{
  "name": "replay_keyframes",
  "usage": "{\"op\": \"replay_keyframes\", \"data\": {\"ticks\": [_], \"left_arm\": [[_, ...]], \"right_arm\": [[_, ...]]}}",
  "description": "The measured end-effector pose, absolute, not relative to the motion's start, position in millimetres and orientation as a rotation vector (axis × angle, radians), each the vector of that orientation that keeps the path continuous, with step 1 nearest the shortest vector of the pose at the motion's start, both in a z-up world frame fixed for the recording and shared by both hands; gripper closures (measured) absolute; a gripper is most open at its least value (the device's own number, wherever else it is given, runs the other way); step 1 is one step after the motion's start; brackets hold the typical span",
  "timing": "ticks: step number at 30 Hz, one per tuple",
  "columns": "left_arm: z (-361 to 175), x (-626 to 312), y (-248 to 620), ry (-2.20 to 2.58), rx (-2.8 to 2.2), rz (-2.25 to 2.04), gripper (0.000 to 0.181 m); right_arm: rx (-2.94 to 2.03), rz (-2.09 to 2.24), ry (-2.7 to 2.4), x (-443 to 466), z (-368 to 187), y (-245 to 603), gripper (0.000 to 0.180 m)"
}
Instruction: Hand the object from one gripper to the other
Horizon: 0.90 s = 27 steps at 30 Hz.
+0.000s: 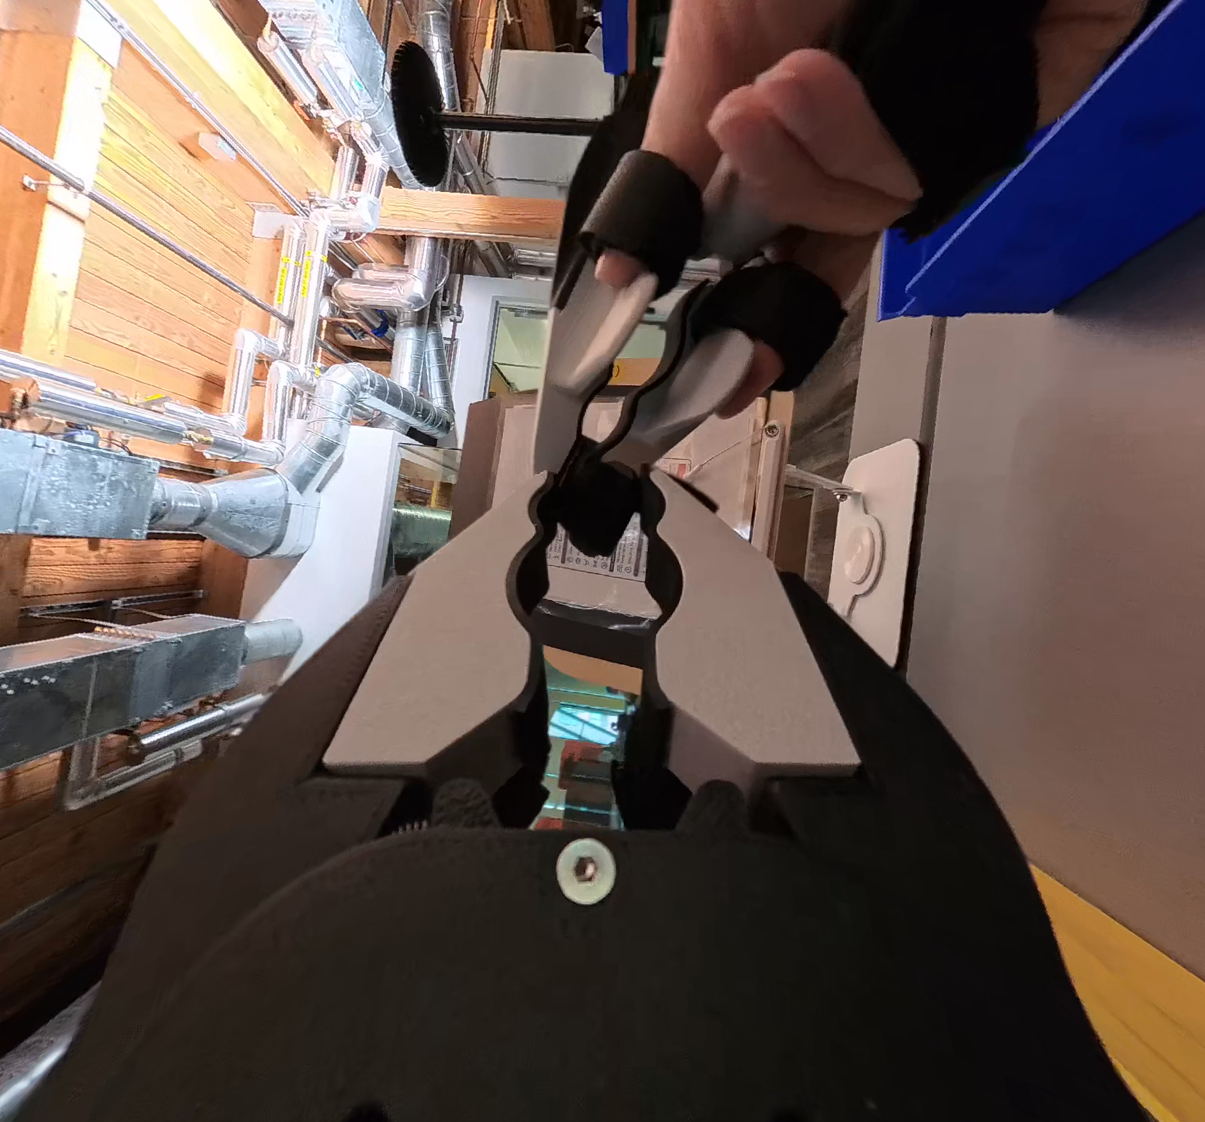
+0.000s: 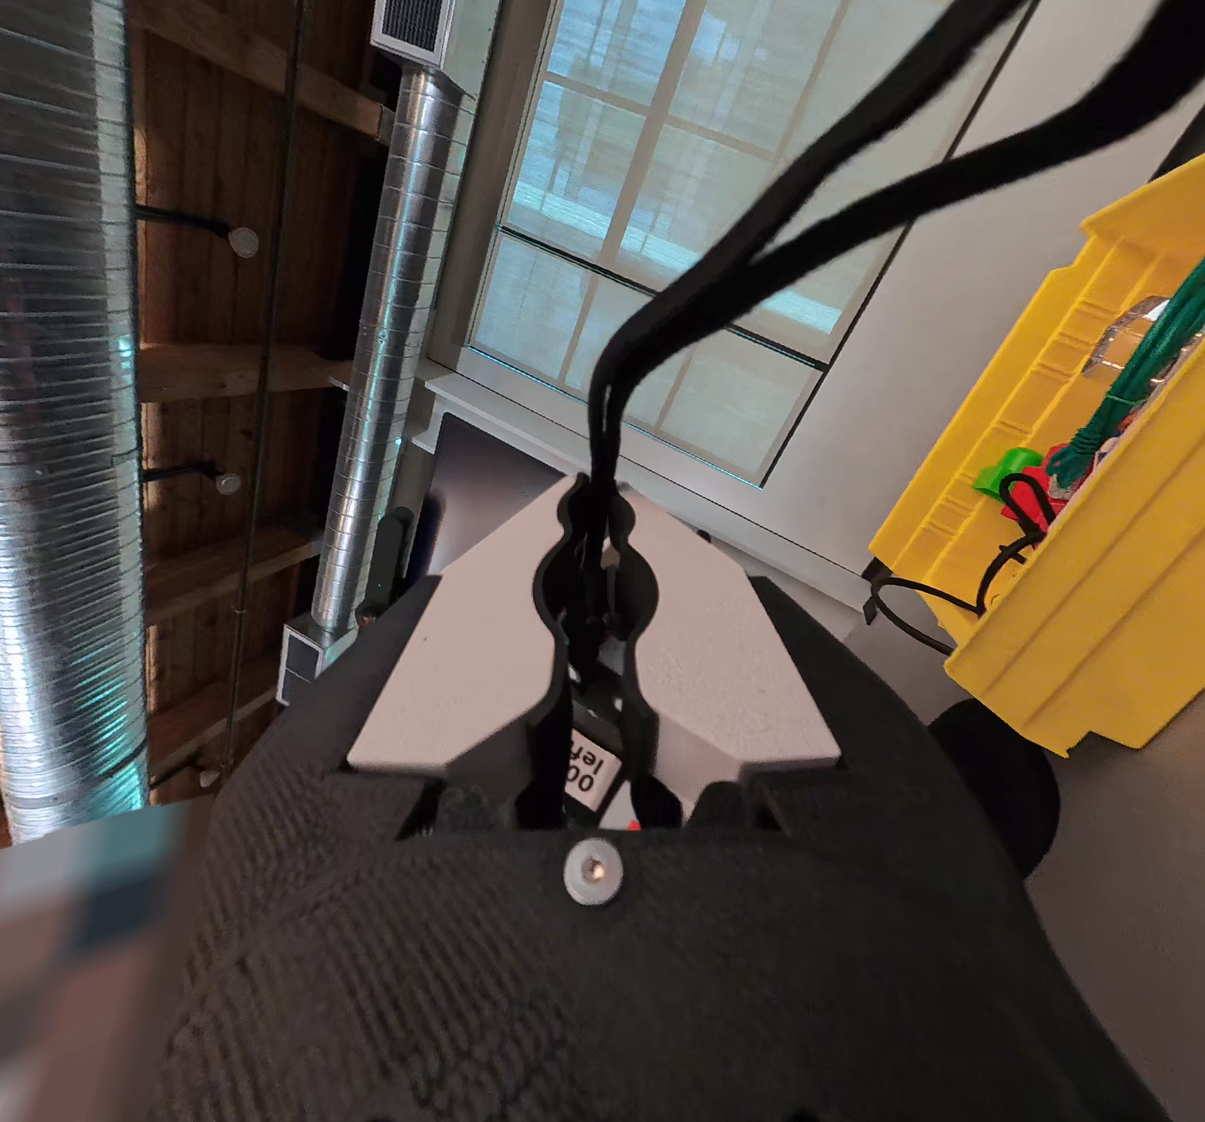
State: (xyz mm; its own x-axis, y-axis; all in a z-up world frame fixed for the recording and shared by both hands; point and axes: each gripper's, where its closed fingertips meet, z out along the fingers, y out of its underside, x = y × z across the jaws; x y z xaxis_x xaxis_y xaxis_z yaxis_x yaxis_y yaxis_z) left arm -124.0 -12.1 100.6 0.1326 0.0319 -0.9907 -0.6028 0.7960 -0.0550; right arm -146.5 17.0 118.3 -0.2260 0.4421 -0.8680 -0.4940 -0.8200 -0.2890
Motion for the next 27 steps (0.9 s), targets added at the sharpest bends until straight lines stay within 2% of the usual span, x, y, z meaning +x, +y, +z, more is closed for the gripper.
{"op": "replay_keyframes", "data": {"ticks": [5, 7, 15, 21, 27], "left_arm": [[112, -133, -17, 1.361, -0.574, 0.394, 0.168], [118, -138, -17, 1.345, -0.6, 0.363, 0.174], [143, -167, 2, 1.21, -0.838, 0.11, 0.174], [161, -203, 28, 0.963, -1.194, -0.415, 0.174], [172, -225, 30, 0.818, -1.285, -0.986, 0.175]], "right_arm": [[-1.492, 2.017, -0.029, -150, 119, 11, 0.17], [-1.503, 1.987, -0.063, -151, 120, 9, 0.162], [-1.511, 1.887, -0.209, -147, 126, 0, 0.146], [-1.344, 1.846, -0.252, -109, 153, -8, 0.145], [-1.234, 1.397, -0.351, -81, 163, 1, 0.144]]}}
